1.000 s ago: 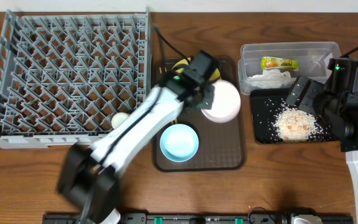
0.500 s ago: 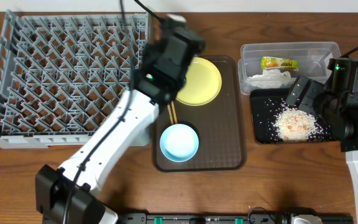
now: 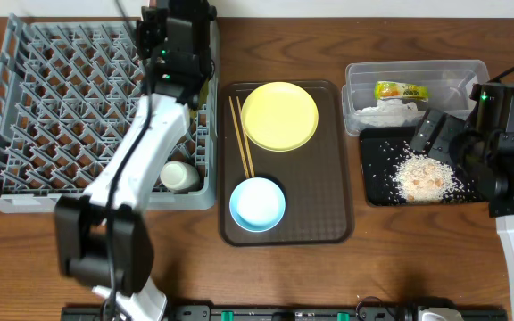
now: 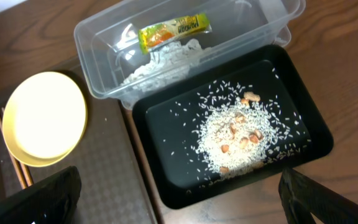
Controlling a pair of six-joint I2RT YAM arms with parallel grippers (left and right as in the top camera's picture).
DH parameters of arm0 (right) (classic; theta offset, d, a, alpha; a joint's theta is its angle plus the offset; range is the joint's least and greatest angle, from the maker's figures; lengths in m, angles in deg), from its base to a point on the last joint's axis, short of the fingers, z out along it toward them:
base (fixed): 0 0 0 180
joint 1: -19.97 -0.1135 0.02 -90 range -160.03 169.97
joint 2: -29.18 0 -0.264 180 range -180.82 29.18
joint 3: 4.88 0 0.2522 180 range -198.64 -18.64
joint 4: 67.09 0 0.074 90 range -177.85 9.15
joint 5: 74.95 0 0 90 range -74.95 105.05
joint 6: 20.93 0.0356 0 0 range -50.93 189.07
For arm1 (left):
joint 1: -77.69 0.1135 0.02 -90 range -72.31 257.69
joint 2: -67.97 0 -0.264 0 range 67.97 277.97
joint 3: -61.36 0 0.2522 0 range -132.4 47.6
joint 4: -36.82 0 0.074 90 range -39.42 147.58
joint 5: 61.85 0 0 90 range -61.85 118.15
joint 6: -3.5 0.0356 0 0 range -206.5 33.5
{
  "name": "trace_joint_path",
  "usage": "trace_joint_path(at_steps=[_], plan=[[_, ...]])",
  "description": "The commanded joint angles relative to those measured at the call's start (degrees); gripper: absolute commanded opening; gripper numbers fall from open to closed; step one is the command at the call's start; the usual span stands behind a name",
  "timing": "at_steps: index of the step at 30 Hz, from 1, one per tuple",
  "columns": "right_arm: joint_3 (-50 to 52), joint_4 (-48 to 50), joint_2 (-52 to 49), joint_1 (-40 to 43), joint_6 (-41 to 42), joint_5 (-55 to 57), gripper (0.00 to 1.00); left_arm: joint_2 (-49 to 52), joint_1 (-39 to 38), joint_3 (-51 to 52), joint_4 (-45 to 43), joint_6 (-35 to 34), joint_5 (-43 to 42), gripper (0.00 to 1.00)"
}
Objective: Sort waste into correct bins and load items into the dishwasher
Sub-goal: 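Lift the pink bowl with the left gripper and move it to the rack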
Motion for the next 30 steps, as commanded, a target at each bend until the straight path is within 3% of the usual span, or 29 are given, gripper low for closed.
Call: trace_joint_path(at_steps=[1, 7, 17, 30], plan=[[-0.6, 0.0, -0.1, 0.6, 0.5, 0.8, 0.99, 5.0, 0.5, -0.6, -5.5, 9.7, 7.4, 0.08], [-0.6, 0.0, -0.1, 0.6, 0.5, 0.8, 0.99, 11.3, 0.6, -0.6, -15.7, 17.2, 12.9, 0.08], [-0.6, 0.1, -0.1, 0.6, 0.5, 0.8, 0.99, 12.2, 0.7, -0.4, -11.1, 15.2, 14.3, 0.08], [-0.6, 0.0, -0.1, 0.6, 0.5, 0.8, 0.99, 15.7, 2.4, -0.1, -11.7, 14.3, 13.9, 0.08]])
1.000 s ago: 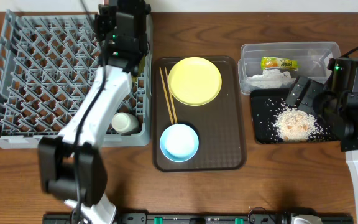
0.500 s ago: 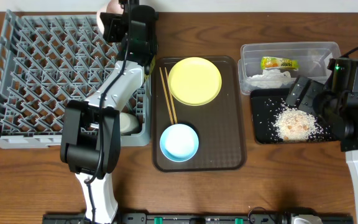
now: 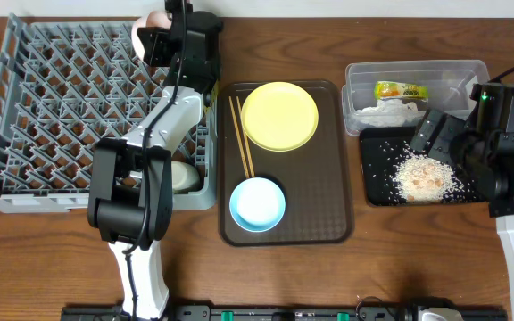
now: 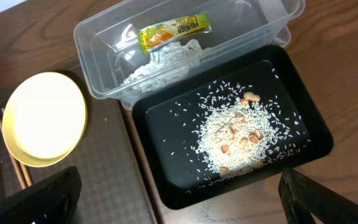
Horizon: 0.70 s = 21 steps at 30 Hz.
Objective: Sort waste into correct bins and load items into the dishwasher
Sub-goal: 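Lift the pink bowl with the left gripper and move it to the rack, then set the pink bowl upright at the rack's back edge and release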
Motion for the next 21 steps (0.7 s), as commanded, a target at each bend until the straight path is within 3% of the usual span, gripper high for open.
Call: trace_joint_path(at_steps=[1, 21], plan=[[-0.6, 0.1, -0.1, 0.5, 0.5, 0.8, 0.99, 0.7, 0.4, -0.1, -0.4, -1.3, 0.3, 0.08], [-0.6, 0.1, -0.1, 0.5, 0.5, 0.8, 0.99, 0.7, -2.5, 0.2, 5.9, -2.4, -0.3, 0.08]])
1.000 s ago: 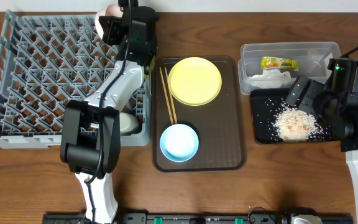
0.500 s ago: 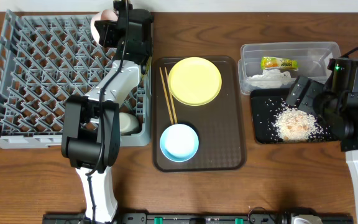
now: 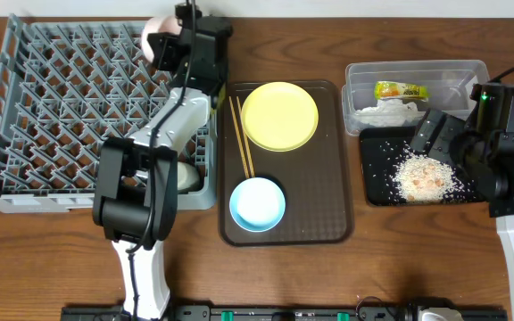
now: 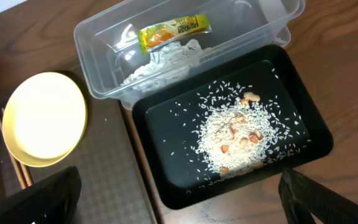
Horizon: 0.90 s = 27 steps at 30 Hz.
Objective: Sort waste into correct bins and load items into the dishwasher
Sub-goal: 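Set the pink bowl upright at the rack's back edge and release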
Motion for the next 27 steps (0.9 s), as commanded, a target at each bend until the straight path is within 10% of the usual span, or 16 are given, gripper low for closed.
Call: trace_joint_path(at_steps=[1, 17, 27], plan=[[-0.6, 0.0, -0.1, 0.5, 0.5, 0.8, 0.99, 0.3, -0.2, 0.2, 2.1, -1.6, 0.1, 0.08], [-0.6, 0.0, -0.1, 0.5, 0.5, 0.8, 0.99, 0.3, -3.6, 0.2, 12.0, -10.3, -2.3, 0.17], [-0.6, 0.0, -0.1, 0.5, 0.5, 0.8, 0.99, 0.3, -6.9, 0.2, 12.0, -10.3, -2.4, 0.43]])
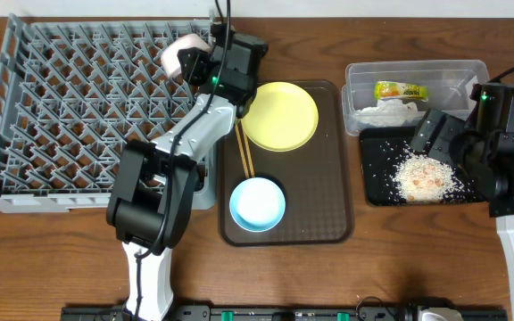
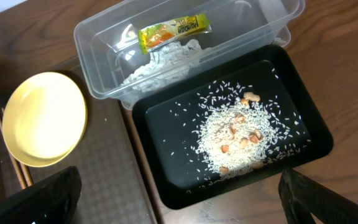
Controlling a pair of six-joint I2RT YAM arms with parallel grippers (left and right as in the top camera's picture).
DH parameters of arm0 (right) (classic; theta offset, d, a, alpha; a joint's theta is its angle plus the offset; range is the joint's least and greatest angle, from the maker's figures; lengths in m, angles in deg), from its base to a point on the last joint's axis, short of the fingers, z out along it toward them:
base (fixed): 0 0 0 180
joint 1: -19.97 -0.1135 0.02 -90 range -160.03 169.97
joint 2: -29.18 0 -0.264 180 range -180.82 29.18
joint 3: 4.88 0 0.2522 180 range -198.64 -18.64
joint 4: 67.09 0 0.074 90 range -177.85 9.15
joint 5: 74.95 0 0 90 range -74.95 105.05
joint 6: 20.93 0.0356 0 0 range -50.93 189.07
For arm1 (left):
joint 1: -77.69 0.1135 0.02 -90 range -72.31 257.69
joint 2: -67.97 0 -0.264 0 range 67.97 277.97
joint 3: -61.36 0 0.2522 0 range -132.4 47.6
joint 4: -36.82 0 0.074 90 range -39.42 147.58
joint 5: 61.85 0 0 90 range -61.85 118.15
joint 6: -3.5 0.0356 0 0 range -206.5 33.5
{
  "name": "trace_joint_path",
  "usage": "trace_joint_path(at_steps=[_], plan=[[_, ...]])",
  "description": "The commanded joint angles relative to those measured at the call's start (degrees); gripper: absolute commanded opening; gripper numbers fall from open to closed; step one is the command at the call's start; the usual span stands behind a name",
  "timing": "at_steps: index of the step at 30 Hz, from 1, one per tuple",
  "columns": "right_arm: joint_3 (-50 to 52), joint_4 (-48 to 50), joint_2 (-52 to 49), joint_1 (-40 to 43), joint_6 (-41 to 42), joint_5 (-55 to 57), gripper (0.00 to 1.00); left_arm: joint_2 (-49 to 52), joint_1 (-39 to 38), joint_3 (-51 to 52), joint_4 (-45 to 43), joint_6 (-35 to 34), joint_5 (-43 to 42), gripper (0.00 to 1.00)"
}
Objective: Sort waste into correct bins and load items into the dishwasher
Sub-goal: 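Set the pink bowl upright at the rack's back edge and release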
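Observation:
My left gripper (image 1: 188,55) hangs over the grey dish rack's (image 1: 61,107) back right corner, beside the brown tray (image 1: 328,214), shut on a pale pink cup (image 1: 177,51). The tray carries a yellow plate (image 1: 279,116), a blue bowl (image 1: 257,203) and chopsticks (image 1: 242,138). Over the black tray (image 1: 377,183) of rice (image 1: 426,176), my right gripper (image 1: 435,134) stands wide open and empty. In the right wrist view its fingers (image 2: 48,199) sit at the bottom corners, with the rice (image 2: 241,134) and the plate (image 2: 42,118) below.
A clear bin (image 1: 364,76) behind the black tray holds a yellow wrapper (image 1: 400,90) and crumpled tissue (image 1: 382,111). My left arm (image 1: 154,205) reaches up across the rack's right end. Bare wood lies between the brown tray and the bins.
My left gripper and the pale cup have shifted right and a little forward, from the rack's back edge to its back right corner by the tray. The right arm has not moved.
My left gripper was first over the rack's back right part, above a white cup standing in the rack. Then it was at the rack's back edge with a pale pink cup showing at its tip. It has since moved right, toward the tray. My right gripper stayed open over the rice.

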Motion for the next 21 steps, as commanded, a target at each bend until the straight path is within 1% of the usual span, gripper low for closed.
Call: trace_joint_path(at_steps=[1, 7, 9, 14, 19, 21], plan=[[-0.6, 0.1, -0.1, 0.5, 0.5, 0.8, 0.99, 0.3, -0.2, 0.2, -0.1, -1.1, 0.4, 0.45], [-0.6, 0.1, -0.1, 0.5, 0.5, 0.8, 0.99, 0.3, -0.2, 0.2, -0.1, -1.9, 0.3, 0.61], [-0.6, 0.1, -0.1, 0.5, 0.5, 0.8, 0.99, 0.3, -0.2, 0.1, -0.1, -2.2, -2.0, 0.66], [-0.6, 0.1, -0.1, 0.5, 0.5, 0.8, 0.99, 0.3, -0.7, -0.2, -0.1, -2.8, -8.8, 0.72], [-0.6, 0.1, -0.1, 0.5, 0.5, 0.8, 0.99, -0.2, -1.9, -1.7, -0.1, -5.9, -12.4, 0.78], [-0.6, 0.1, -0.1, 0.5, 0.5, 0.8, 0.99, -1.0, -2.2, -2.1, -0.1, -6.1, -14.0, 0.79]])
